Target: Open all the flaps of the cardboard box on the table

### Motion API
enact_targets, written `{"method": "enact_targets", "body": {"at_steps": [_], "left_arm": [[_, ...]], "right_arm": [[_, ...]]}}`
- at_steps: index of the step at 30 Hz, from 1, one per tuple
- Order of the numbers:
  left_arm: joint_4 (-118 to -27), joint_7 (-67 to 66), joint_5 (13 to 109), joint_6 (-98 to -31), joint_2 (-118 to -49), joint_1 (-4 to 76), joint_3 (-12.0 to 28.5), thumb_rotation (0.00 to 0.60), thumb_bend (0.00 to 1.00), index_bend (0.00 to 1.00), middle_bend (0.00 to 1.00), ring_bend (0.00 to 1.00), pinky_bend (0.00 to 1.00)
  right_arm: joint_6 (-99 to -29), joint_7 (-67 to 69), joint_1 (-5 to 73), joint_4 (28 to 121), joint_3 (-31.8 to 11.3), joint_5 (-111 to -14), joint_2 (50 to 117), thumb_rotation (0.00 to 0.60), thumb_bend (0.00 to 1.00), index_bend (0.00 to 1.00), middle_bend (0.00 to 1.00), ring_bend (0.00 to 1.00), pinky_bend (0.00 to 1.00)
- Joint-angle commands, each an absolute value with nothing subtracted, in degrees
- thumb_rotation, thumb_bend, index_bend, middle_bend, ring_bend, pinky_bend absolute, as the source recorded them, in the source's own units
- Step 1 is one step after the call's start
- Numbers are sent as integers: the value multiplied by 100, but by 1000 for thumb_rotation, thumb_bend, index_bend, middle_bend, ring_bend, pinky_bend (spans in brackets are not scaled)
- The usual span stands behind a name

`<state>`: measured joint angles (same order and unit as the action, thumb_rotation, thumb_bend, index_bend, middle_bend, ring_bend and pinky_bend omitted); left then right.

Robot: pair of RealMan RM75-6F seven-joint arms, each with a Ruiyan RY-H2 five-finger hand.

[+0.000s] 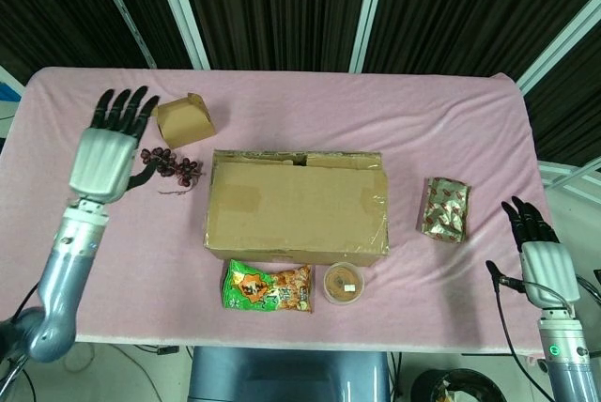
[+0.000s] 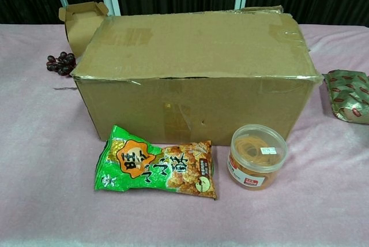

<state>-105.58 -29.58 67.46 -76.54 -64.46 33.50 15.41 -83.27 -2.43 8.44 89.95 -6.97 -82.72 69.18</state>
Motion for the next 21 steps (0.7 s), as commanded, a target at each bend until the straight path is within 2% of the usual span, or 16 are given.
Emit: {"method": "enact_targets", "body": {"at_steps": [1,6,9,11,12,16,18,21], "left_arm": [[-10758,-2047,7508,-8543,-5953,2356,827,600,202,0,0,0,0],[-10251,-1208,7978,-9233,-6028,1548,299,600,202,0,0,0,0],[-9858,-819,8030,-9488,-6227,1240,171,600,202,0,0,0,0],[-9567,-578,8058,-9569,-6363,1138,162,600,203,0,0,0,0],[-9449,-474,8074,-9572,-6405,1121,170,600,203,0,0,0,0],[-9117,-267,8198,-9573,-6521,1125,216,600,204,0,0,0,0],[-8952,-228,8278,-9533,-6583,1125,190,600,205,0,0,0,0],[-8872,-76,8314,-9492,-6626,1115,208,600,204,0,0,0,0]], "right_arm": [[-8349,-325,836,9015,-708,-8251,6918,600,304,0,0,0,212],[-8379,-486,861,9054,-709,-8321,6890,600,304,0,0,0,212],[-8390,-578,906,9182,-728,-8405,6830,600,319,0,0,0,212],[-8351,-668,978,9359,-766,-8467,6734,600,408,0,3,0,212],[-8312,-726,1028,9469,-798,-8485,6675,600,486,0,18,2,212],[-8012,-932,1373,10004,-1036,-8522,6421,600,720,18,114,67,212],[-7709,-1051,1642,10349,-1237,-8405,6272,600,793,79,147,98,230],[-7252,-1250,2051,10730,-1555,-8106,6128,600,837,203,180,129,264]]}}
